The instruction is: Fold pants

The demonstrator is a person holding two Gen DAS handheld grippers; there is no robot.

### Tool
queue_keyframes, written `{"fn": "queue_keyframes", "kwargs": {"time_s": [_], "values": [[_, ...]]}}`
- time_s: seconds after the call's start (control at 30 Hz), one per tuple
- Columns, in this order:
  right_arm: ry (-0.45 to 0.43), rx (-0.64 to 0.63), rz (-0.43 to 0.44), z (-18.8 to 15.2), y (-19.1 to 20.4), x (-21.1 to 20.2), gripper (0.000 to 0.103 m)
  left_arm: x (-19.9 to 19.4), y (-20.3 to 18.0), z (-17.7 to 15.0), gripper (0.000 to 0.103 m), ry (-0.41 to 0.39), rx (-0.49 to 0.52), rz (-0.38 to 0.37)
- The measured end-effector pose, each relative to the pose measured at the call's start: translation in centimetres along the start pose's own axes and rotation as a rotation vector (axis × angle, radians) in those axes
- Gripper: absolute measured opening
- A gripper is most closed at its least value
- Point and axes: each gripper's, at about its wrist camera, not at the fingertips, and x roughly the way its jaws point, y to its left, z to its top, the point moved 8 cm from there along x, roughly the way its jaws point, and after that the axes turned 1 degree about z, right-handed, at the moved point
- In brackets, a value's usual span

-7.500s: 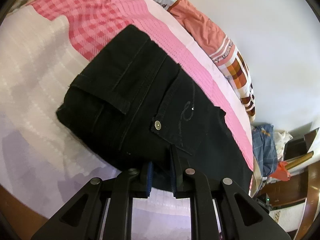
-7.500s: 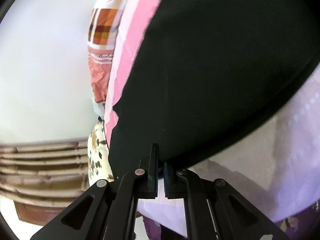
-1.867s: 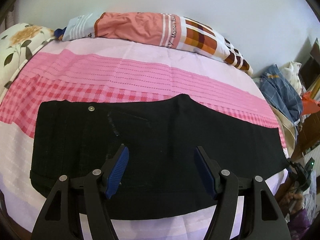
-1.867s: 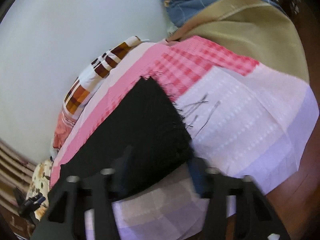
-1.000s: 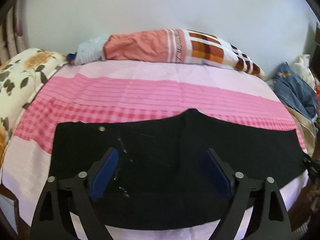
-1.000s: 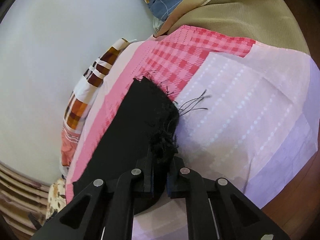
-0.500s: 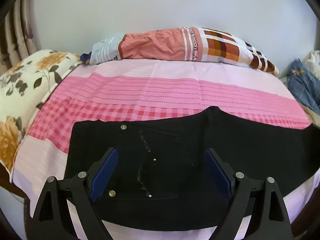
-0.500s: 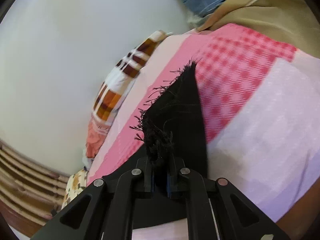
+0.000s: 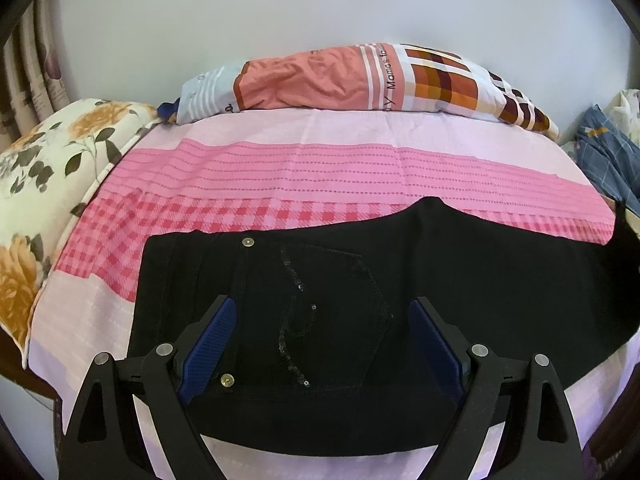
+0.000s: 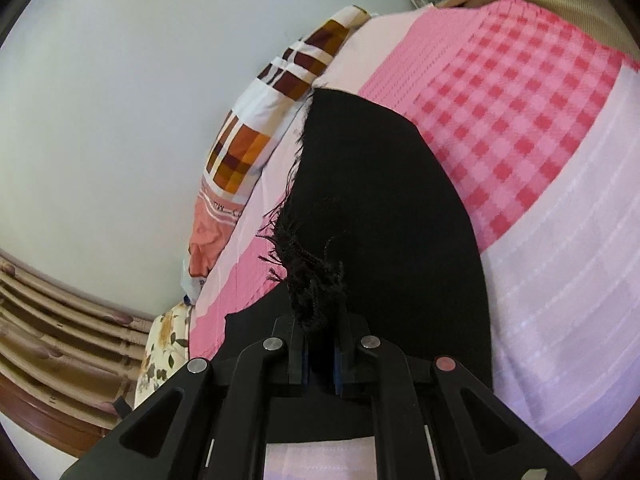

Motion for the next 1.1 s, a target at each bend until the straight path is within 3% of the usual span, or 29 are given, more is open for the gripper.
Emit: {"fn": "queue_keyframes", "kwargs": {"time_s": [0.63, 1.1], "values": [[0.137, -0.001, 0.056, -4.6, 3.1, 5.0, 0.009, 0.7, -0.6, -1.2, 0.088, 0.063, 0.022, -0.028], [0.324, -0.068, 0.124, -11.2, 8.5, 11.7, 0.01, 1.3, 0.2, -1.8, 0.088, 0.091, -0.011, -0.042]]}}
